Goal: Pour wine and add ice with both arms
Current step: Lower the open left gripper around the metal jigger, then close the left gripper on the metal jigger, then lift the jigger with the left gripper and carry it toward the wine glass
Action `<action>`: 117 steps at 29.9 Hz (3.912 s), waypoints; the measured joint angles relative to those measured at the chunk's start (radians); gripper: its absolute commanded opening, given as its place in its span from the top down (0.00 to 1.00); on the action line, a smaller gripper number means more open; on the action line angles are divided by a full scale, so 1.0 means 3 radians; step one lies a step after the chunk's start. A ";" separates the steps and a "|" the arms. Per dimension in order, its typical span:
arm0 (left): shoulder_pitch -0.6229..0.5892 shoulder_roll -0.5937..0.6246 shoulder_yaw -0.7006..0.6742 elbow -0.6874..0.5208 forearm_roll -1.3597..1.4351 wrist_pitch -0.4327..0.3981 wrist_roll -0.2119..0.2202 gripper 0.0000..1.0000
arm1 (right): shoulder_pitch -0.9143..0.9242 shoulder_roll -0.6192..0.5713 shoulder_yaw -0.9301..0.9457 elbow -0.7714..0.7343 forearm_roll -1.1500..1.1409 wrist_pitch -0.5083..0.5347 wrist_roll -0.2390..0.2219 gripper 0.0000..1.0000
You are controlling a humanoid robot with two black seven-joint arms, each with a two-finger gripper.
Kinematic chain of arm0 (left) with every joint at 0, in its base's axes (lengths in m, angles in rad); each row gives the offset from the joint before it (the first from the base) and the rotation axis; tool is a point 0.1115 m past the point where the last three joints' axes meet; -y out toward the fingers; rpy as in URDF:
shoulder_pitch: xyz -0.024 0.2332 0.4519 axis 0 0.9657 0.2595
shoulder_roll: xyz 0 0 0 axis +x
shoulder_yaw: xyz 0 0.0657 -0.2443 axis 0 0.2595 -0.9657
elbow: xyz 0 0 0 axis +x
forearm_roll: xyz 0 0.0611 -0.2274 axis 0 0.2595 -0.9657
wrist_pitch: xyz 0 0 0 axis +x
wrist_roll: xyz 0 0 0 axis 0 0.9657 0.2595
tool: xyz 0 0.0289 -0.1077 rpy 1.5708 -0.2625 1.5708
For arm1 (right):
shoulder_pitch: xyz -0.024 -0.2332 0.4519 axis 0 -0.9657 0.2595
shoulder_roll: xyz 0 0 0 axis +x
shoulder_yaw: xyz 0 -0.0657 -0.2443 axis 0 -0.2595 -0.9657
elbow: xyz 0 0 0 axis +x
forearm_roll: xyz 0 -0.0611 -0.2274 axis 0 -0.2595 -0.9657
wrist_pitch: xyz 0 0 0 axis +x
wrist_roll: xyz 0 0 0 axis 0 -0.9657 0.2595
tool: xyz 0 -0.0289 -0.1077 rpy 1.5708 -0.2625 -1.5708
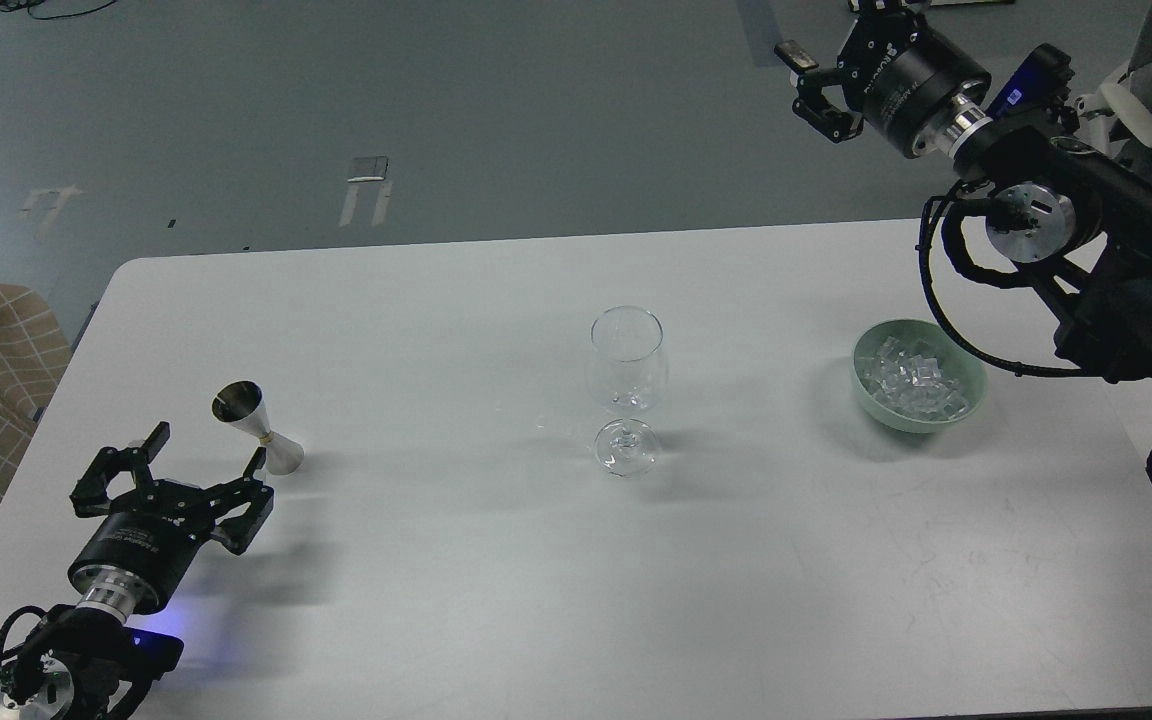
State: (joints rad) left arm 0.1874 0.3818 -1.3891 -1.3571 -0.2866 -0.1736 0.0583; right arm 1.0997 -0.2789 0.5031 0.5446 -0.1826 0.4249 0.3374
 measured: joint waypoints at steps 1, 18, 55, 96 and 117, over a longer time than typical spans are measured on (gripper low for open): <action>-0.0021 -0.0035 0.0000 0.0010 0.0001 0.0021 0.0001 0.03 | 0.0000 0.0002 -0.0001 0.0000 0.0000 -0.0002 0.0000 0.00; -0.0204 -0.0228 0.0045 0.0229 0.0128 0.0047 0.0056 0.03 | -0.0010 -0.0001 -0.0015 -0.0006 0.0000 -0.0010 0.0000 0.00; -0.0671 -0.0427 0.0135 0.0748 0.0266 0.0021 0.0057 0.55 | -0.0015 0.0020 -0.0026 -0.0011 0.0000 -0.0010 0.0000 0.00; -0.0718 -0.0451 0.0110 0.0827 0.0255 -0.0092 0.0060 0.95 | -0.0015 0.0023 -0.0027 -0.0010 0.0000 -0.0015 0.0000 0.00; -0.0874 -0.0377 0.0133 0.0416 0.0255 0.0283 0.0218 0.95 | -0.0283 -0.0176 -0.0106 -0.0020 -0.0006 -0.0030 0.0001 0.00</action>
State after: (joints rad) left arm -0.0750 0.2687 -1.3492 -1.2322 -0.2101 -0.0888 0.1237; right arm 1.0148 -0.3317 0.4712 0.5387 -0.1845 0.4159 0.3377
